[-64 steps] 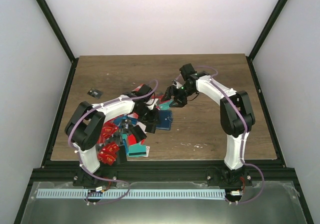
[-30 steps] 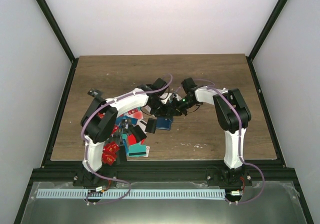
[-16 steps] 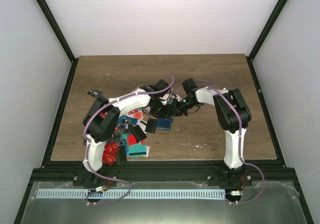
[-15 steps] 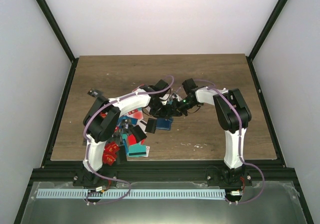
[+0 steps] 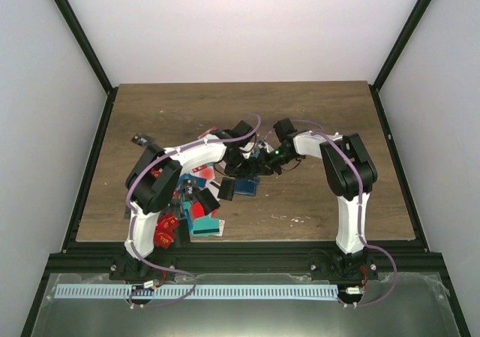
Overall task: Put the credit cards into the card holder
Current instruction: Close the card holder at the center of the board.
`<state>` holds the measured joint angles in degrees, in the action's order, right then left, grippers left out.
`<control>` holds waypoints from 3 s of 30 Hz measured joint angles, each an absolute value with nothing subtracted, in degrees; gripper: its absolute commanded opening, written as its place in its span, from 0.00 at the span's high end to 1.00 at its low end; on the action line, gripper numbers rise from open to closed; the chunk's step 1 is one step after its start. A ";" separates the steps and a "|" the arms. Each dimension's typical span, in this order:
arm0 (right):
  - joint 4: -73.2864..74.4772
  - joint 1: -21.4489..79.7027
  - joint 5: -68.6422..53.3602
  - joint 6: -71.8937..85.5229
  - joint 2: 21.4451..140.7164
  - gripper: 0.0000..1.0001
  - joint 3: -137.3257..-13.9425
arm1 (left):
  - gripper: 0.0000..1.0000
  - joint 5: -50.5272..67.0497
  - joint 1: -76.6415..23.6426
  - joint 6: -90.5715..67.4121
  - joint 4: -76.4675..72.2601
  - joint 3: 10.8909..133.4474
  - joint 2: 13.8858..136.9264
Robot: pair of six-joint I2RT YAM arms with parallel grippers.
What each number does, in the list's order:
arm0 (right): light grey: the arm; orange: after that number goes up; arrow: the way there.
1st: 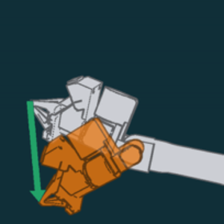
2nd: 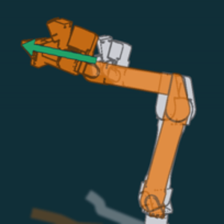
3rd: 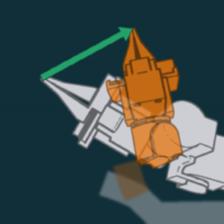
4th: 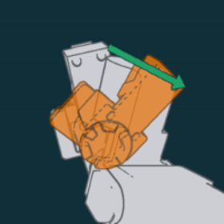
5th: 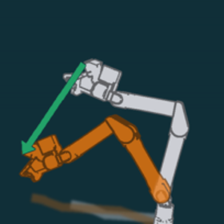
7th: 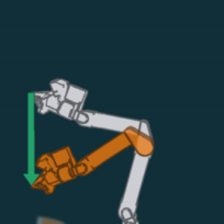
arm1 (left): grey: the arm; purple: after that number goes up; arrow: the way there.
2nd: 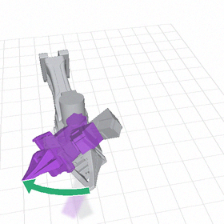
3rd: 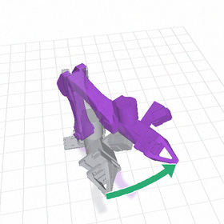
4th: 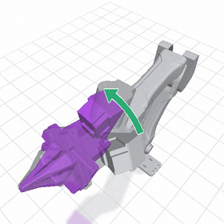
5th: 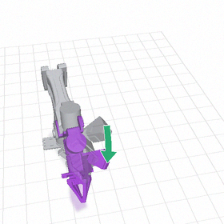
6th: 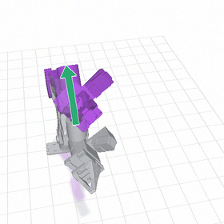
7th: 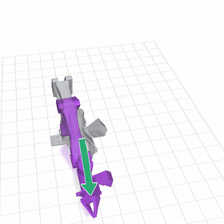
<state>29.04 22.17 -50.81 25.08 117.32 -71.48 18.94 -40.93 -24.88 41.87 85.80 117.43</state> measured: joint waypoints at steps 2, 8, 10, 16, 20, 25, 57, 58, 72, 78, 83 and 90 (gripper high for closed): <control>29.06 22.02 -50.81 25.02 117.32 0.96 -71.46 | 0.96 18.61 -40.93 -24.93 41.58 85.32 117.43; 29.36 21.93 -50.74 24.84 117.36 0.97 -71.40 | 0.96 17.63 -40.93 -25.19 41.04 84.05 116.77; 29.58 21.93 -50.78 24.84 117.38 0.97 -71.40 | 0.96 17.34 -40.95 -25.23 40.80 83.42 116.31; 29.85 21.93 -50.76 24.67 117.47 0.98 -71.40 | 0.96 17.39 -40.93 -25.34 39.92 82.26 115.72; 29.89 21.93 -50.68 24.60 117.47 0.99 -71.40 | 0.96 17.39 -40.99 -25.65 39.83 81.95 115.39; 29.45 21.93 -50.81 24.62 117.47 0.99 -71.02 | 0.96 17.43 -41.08 -26.48 40.25 81.49 115.00; 26.61 21.82 -51.70 25.56 117.03 0.99 -69.19 | 0.96 23.62 -38.48 -22.68 46.09 87.42 120.99; 26.52 21.82 -51.75 25.65 117.03 0.99 -69.19 | 0.96 23.64 -38.48 -22.50 46.54 87.61 121.25; 26.92 21.87 -50.94 26.61 116.55 0.99 -69.28 | 0.96 25.02 -37.87 -22.09 43.55 84.36 120.81; 29.30 21.89 -48.99 26.48 115.61 0.99 -69.28 | 0.96 34.37 -34.37 -22.63 38.94 80.58 120.81; 30.11 21.89 -48.36 25.71 115.52 0.99 -69.28 | 0.96 41.41 -32.10 -23.57 34.04 77.08 120.86; 32.99 22.22 -46.37 24.18 115.66 0.99 -70.85 | 0.90 44.05 -31.14 -24.77 32.69 76.12 121.19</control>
<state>32.99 22.22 -46.37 24.18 115.66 -70.85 44.05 -31.14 -24.77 32.69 76.12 121.19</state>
